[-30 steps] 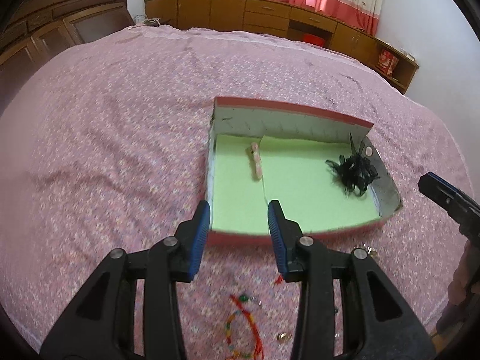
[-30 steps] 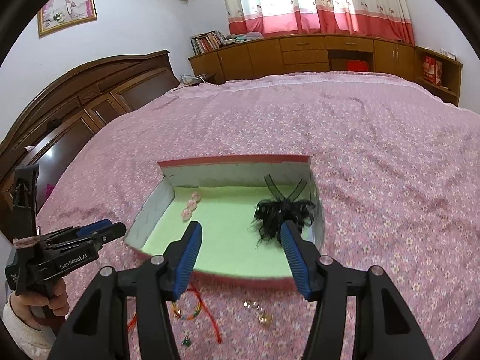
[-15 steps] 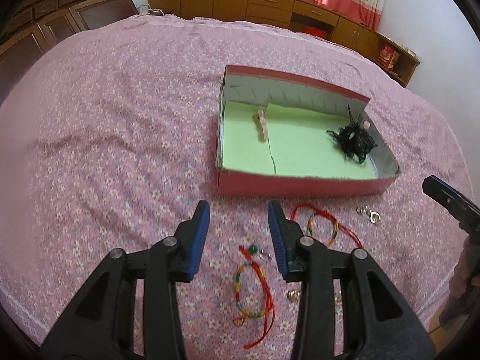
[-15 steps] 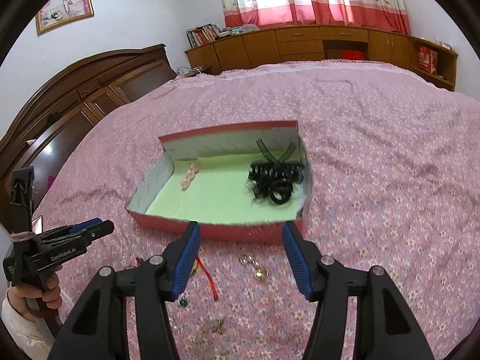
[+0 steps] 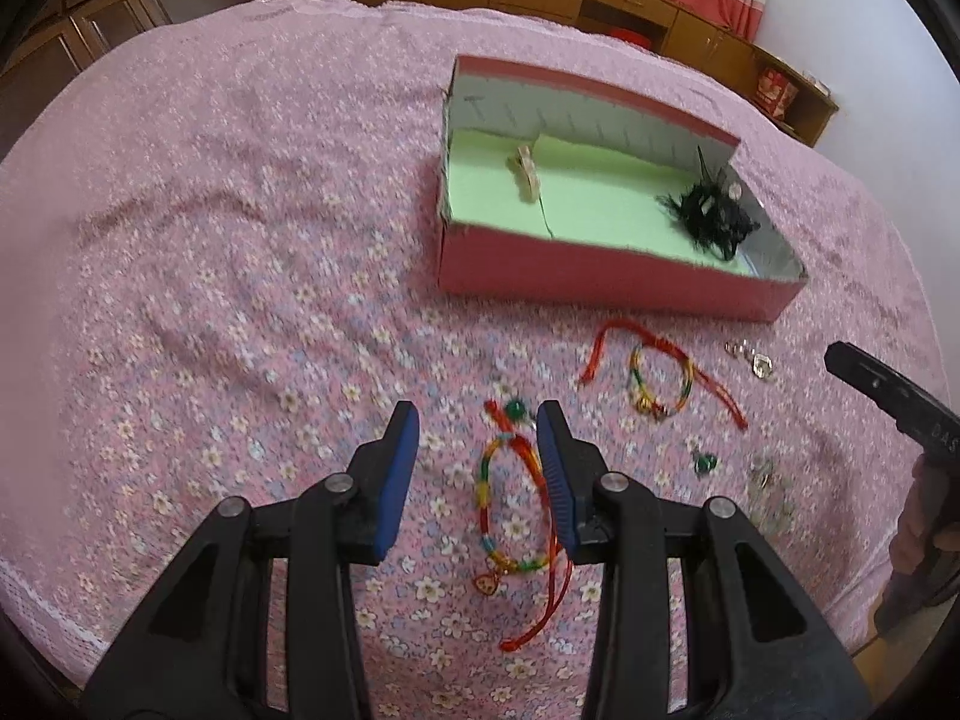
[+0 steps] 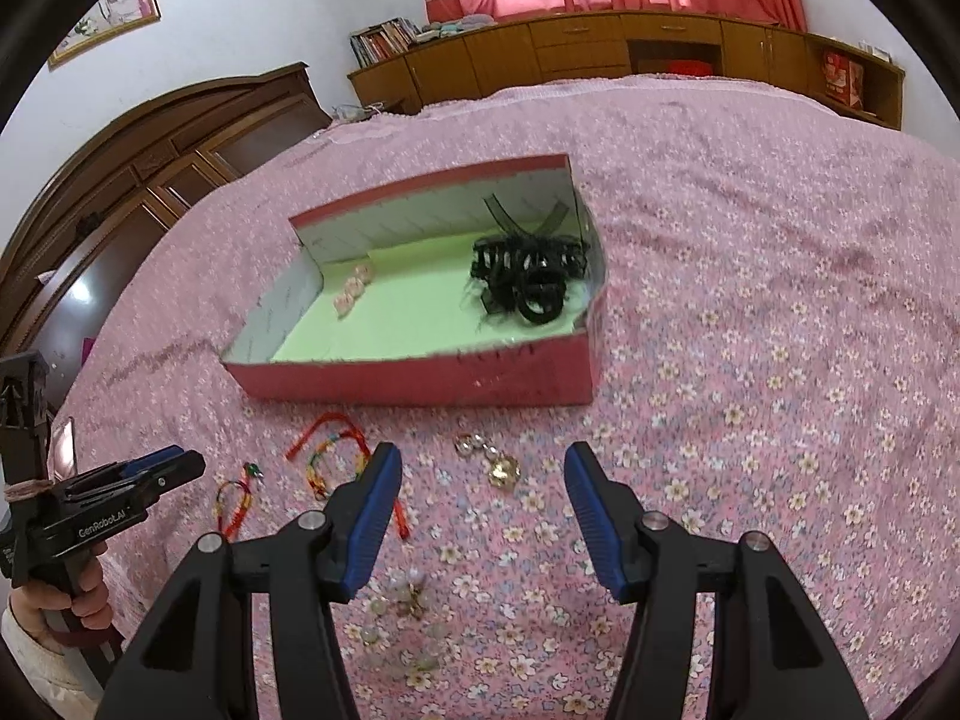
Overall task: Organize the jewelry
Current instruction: 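Withdraw both tools from the box toward the remaining jewelry, then grasp the rainbow string bracelet with the left tool while the right tool grasps the gold charm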
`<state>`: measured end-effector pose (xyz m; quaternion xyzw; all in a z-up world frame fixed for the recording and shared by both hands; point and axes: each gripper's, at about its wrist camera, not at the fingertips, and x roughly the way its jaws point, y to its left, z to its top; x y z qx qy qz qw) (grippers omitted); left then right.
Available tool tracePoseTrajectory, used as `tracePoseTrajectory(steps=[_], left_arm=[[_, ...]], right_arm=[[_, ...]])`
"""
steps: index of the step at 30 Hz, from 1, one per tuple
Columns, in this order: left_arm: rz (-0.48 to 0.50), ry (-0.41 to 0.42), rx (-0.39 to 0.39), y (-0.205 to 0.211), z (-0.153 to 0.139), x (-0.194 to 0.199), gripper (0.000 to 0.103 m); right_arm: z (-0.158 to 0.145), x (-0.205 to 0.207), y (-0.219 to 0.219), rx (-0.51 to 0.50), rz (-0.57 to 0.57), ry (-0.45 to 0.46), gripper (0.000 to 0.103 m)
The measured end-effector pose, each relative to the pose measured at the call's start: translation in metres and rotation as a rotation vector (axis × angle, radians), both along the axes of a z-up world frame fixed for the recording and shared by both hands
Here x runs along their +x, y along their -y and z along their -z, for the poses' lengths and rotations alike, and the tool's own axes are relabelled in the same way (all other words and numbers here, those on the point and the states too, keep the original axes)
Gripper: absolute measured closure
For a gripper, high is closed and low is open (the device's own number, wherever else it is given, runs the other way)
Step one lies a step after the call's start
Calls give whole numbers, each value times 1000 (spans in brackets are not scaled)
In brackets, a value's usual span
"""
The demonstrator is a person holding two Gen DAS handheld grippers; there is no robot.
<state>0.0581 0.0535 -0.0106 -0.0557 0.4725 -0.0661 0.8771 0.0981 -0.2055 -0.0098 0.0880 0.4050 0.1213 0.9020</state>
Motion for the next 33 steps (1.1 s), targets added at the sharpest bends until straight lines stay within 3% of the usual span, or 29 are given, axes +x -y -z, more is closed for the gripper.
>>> tracePoseTrajectory(steps=[12, 16, 23, 33], left_arm=[[37, -57, -9, 11, 28, -1, 72], [44, -68, 9, 12, 38, 0, 87], [55, -71, 48, 20, 47, 4, 88], [36, -104, 15, 18, 56, 17, 88]], right_arm=[[24, 4, 1, -13, 16, -51, 43], [28, 6, 1, -17, 15, -58, 43], [38, 14, -1, -20, 13, -78, 43], [52, 32, -13, -70, -7, -87, 50]])
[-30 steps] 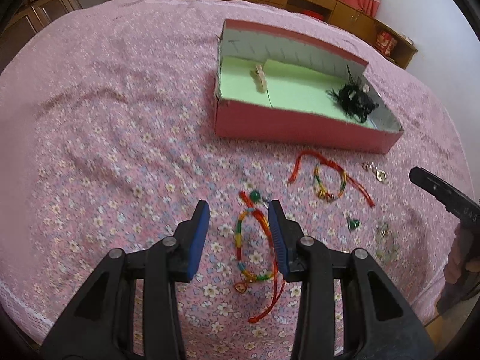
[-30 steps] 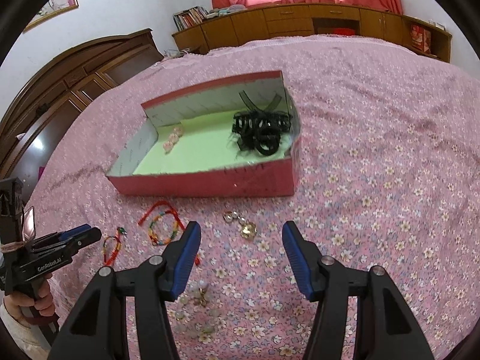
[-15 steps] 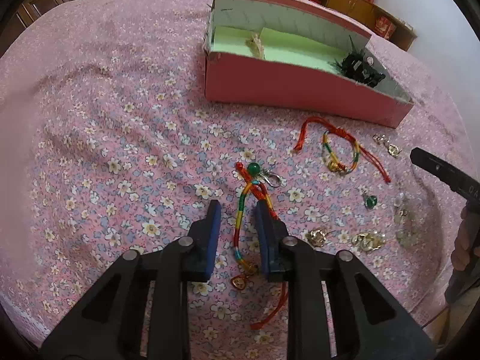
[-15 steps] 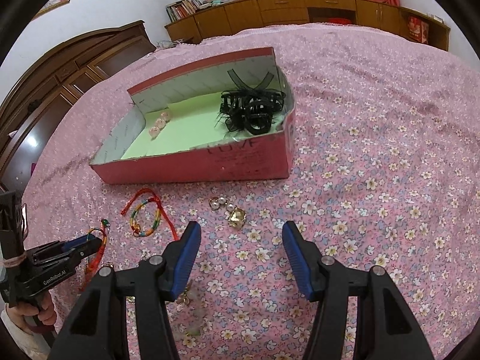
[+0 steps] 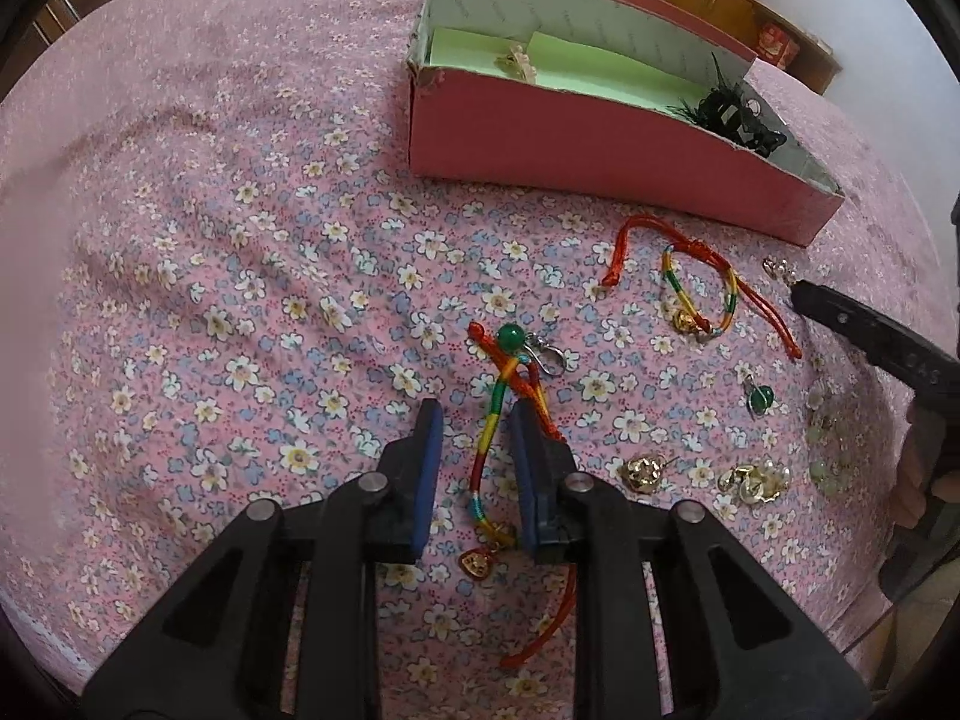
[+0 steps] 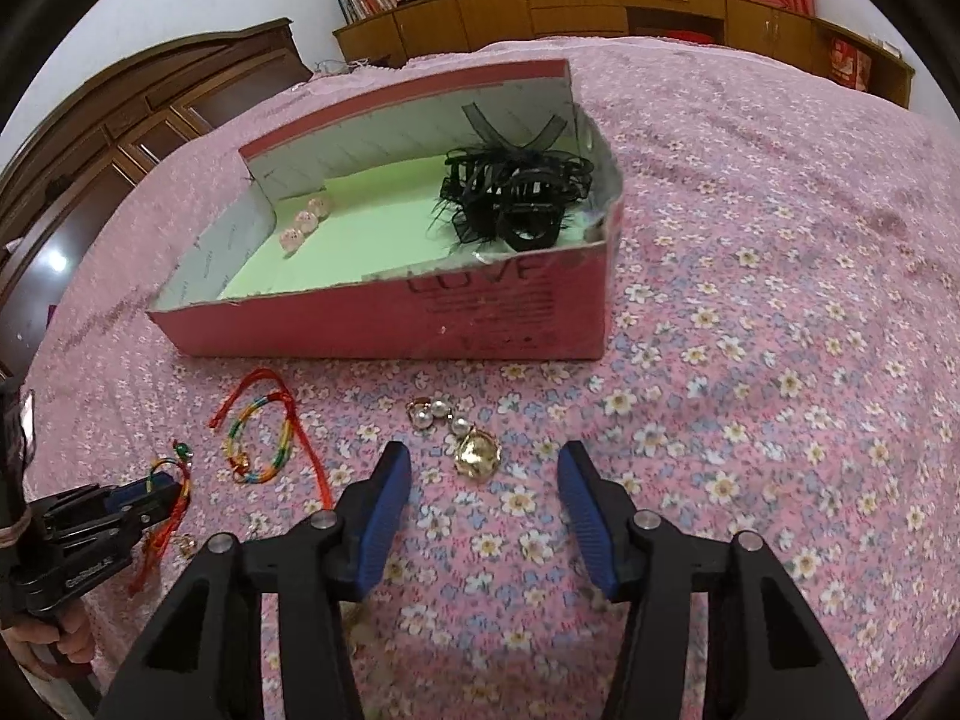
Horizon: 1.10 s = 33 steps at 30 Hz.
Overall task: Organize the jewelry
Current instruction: 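Grasp the rainbow string bracelet with the left tool while the right tool grasps the gold charm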
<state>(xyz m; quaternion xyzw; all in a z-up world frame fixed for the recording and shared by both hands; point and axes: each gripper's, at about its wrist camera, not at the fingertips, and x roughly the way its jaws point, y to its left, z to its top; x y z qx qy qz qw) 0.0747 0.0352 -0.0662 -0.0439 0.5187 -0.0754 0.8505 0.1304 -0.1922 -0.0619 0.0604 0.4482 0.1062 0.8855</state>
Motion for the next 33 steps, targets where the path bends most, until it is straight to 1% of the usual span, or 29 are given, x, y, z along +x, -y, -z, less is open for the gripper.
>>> tracePoseTrajectory(steps=[2, 6, 8, 10, 11, 12, 13, 14, 15, 23, 33], left_arm=[[3, 7, 3, 0, 0, 1, 88], [13, 33, 7, 0, 0, -5, 89], [13, 36, -5, 0, -1, -7, 93], [14, 37, -13, 0, -4, -11, 103], [14, 38, -20, -1, -7, -14, 103], [12, 40, -25, -2, -9, -16, 103], [11, 43, -31, -5, -10, -17, 103], [10, 46, -38, -5, -12, -19, 103], [11, 49, -43, -7, -14, -21, 103], [11, 95, -53, -10, -36, -36, 103], [6, 186, -60, -10, -74, -42, 103]], right_arm=[[5, 3, -2, -11, 0, -1, 53], [10, 2, -4, -25, 3, 10, 63], [11, 2, -2, -3, 10, -2, 65], [12, 3, 2, 27, 19, -20, 65], [12, 4, 4, 37, 24, -27, 66], [12, 4, 5, 41, 29, -31, 70], [12, 4, 5, 35, 34, -31, 76], [11, 3, 6, 35, 32, -31, 81], [10, 1, 7, 42, 27, -31, 83], [-3, -22, 16, 102, 20, 0, 84], [-36, -45, 20, 173, 18, 93, 84]])
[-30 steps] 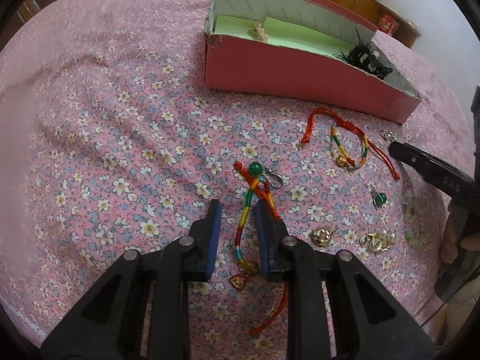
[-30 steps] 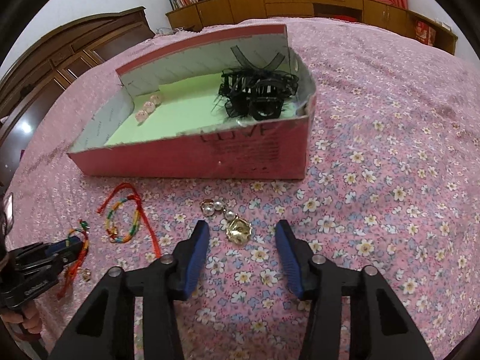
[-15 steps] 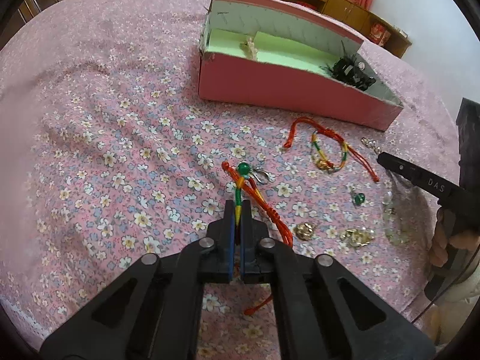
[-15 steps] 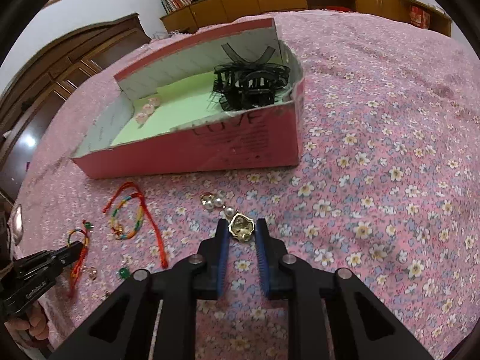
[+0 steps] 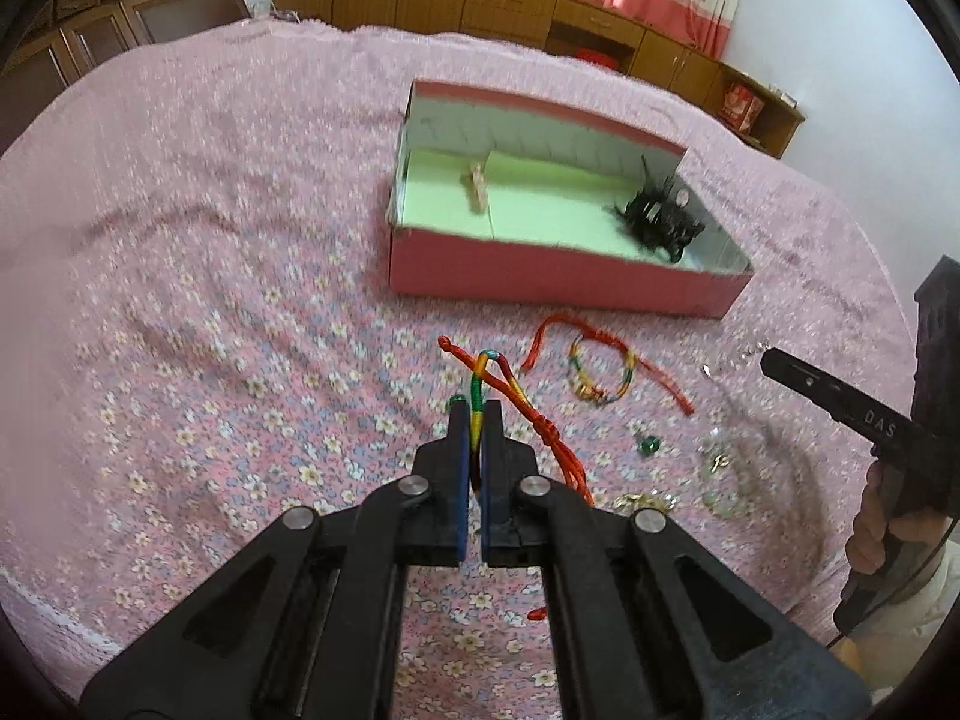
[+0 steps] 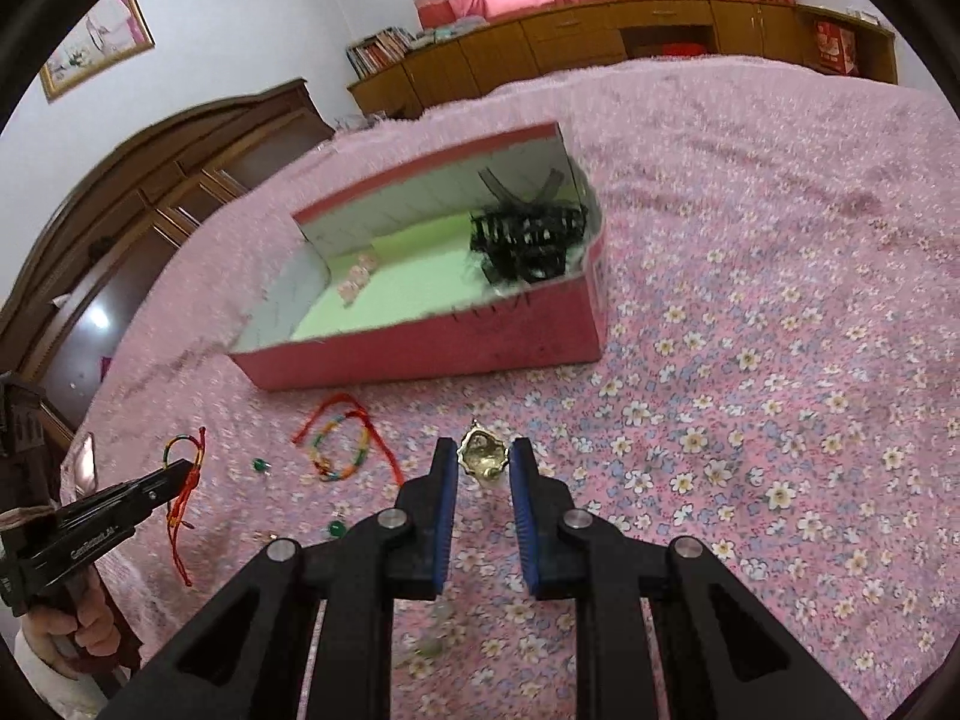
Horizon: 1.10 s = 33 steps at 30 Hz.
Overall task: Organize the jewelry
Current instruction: 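Grasp the rainbow string bracelet with the left tool while the right tool grasps the gold charm, then lower both held items into the red box and open both tools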
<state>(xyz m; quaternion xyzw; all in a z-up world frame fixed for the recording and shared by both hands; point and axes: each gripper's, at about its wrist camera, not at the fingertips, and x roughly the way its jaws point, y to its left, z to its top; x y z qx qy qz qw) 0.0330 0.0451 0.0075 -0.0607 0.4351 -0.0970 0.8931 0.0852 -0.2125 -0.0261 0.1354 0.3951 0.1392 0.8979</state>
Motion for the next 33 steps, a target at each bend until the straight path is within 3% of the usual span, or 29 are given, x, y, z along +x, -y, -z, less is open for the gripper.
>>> tracePoseTrajectory(steps=[17, 33], left_arm=[[-24, 96, -2, 7, -35, 23, 103], [-33, 186, -6, 13, -59, 70, 103]], right_arm=[[-47, -10, -5, 13, -20, 130, 84], [-78, 23, -12, -8, -24, 220, 84]])
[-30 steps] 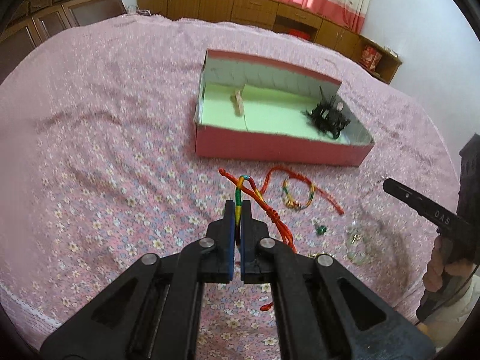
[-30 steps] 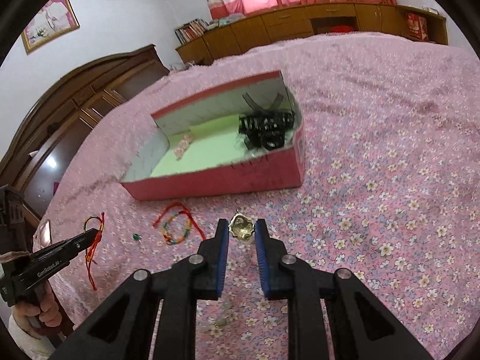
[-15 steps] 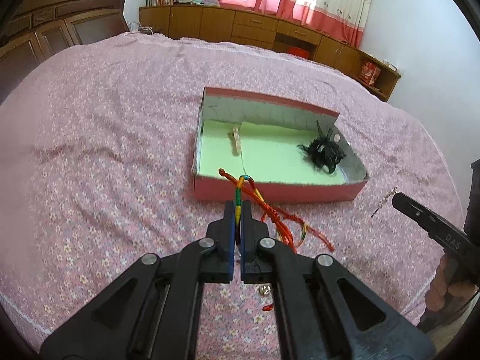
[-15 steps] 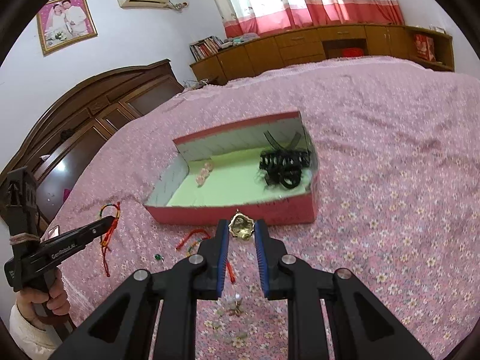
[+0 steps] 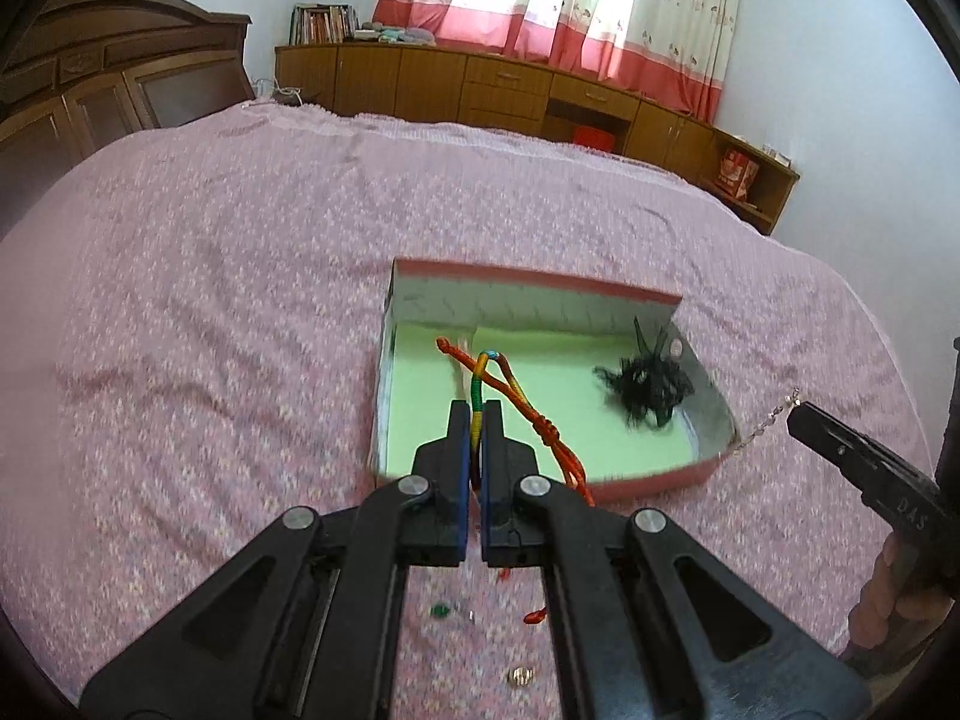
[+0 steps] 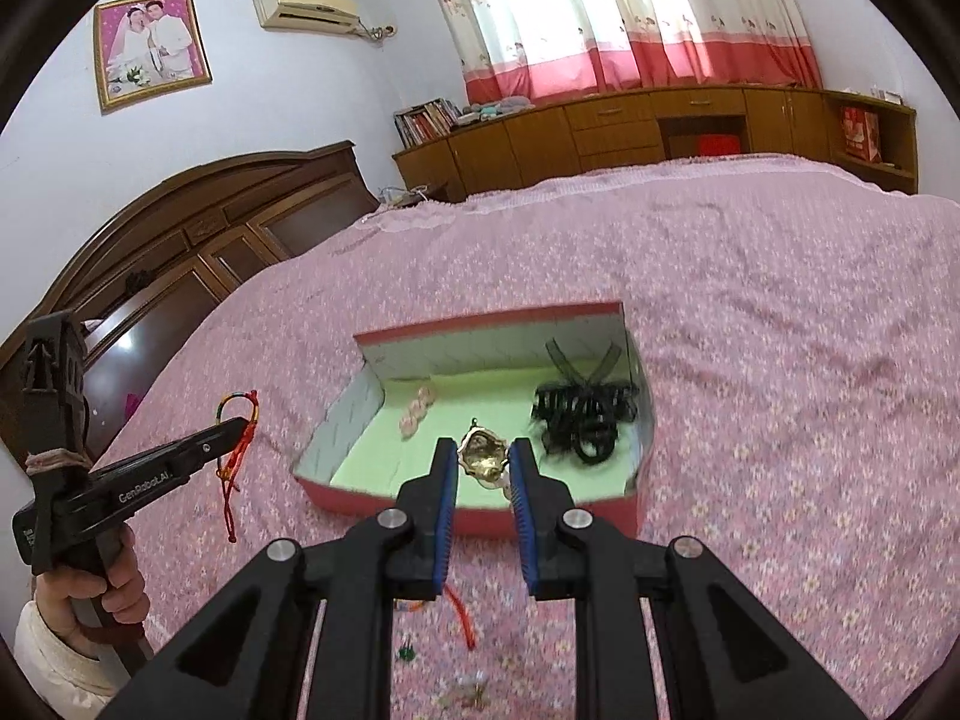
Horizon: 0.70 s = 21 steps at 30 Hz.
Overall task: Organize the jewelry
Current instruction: 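Lower both held items into the red box and open both tools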
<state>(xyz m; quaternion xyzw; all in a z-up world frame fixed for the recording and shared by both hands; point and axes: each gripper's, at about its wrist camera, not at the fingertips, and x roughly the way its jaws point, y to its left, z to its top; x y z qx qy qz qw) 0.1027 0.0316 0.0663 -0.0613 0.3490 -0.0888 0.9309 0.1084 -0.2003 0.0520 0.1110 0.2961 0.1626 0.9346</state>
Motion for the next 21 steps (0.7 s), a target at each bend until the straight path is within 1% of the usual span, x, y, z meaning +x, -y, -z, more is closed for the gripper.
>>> tracePoseTrajectory(steps=[4, 9, 16, 21], left_arm=[[-1, 20, 0, 4, 0, 15, 103], [0, 8, 6, 9, 10, 35, 103], [-13, -56, 18, 11, 37, 67, 103], [-11, -102, 40, 16, 55, 81, 103]], right_arm=[[-3, 13, 0, -5, 10, 13, 84], [4, 33, 1, -18, 19, 2, 84], [22, 60, 2, -48, 26, -57, 84], [39, 76, 4, -64, 34, -109, 84]])
